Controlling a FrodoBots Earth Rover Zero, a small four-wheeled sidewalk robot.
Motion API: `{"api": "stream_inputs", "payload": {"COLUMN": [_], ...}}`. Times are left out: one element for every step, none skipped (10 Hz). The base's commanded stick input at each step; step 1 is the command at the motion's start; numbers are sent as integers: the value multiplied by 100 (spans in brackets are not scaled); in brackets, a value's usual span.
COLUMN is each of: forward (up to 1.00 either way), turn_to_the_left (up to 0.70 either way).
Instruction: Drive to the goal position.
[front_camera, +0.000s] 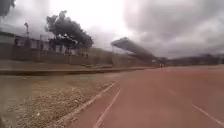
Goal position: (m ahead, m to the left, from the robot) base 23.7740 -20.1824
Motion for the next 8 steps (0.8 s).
{"api": "stream_inputs", "payload": {"forward": [0,0,0,0,0,0,0,0], "turn_to_the_left": [45,45,45,15,0,0,0,0]}}
